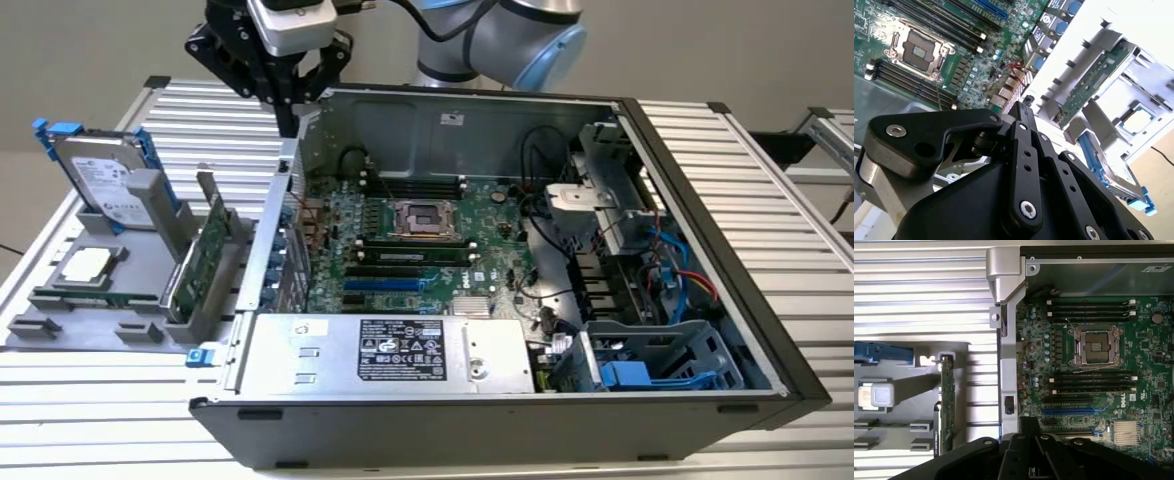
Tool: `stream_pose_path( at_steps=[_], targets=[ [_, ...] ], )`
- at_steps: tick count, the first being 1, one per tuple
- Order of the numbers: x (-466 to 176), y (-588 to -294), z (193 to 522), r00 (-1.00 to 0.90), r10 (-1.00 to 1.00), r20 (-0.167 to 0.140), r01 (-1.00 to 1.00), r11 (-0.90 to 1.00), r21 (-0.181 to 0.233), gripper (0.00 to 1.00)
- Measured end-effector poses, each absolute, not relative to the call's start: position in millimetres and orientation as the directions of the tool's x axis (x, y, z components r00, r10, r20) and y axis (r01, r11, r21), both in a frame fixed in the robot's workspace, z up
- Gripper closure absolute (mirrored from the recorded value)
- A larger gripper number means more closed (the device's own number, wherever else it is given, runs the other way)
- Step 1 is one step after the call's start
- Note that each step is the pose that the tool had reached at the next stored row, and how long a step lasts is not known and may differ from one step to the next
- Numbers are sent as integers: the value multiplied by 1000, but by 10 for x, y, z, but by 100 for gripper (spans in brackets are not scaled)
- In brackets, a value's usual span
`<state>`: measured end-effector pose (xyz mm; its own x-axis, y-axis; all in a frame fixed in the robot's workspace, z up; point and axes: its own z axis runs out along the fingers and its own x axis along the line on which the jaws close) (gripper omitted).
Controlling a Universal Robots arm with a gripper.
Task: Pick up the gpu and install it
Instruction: 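Reach for the gpu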
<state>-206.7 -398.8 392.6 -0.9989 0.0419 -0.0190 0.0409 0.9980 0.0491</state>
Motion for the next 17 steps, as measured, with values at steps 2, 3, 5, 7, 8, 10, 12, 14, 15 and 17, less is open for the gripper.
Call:
stream_pose_path(
  at_steps=[2, 3, 5, 7, 8, 10, 12, 14, 15, 17],
  targets=[
    [-2080, -3988, 3926, -999, 41, -19, 40, 998, 49, 100],
    [-2087, -3988, 3926, -999, 41, -19, 40, 998, 49, 100],
    [-2100, -3988, 3926, -999, 40, -19, 39, 998, 49, 100],
    [-2114, -3988, 3926, -999, 39, -19, 38, 998, 49, 100],
    [-2122, -3988, 3926, -999, 39, -19, 38, 998, 49, 100],
    [-2136, -3988, 3926, -999, 38, -19, 37, 998, 49, 100],
    [-2151, -3988, 3926, -999, 38, -19, 37, 998, 49, 100],
    [-2167, -3988, 3926, -999, 37, -19, 36, 998, 49, 100],
    [-2177, -3988, 3926, -999, 37, -19, 36, 998, 49, 100],
    [-2194, -3988, 3926, -999, 36, -19, 35, 998, 49, 100]
  ],
)
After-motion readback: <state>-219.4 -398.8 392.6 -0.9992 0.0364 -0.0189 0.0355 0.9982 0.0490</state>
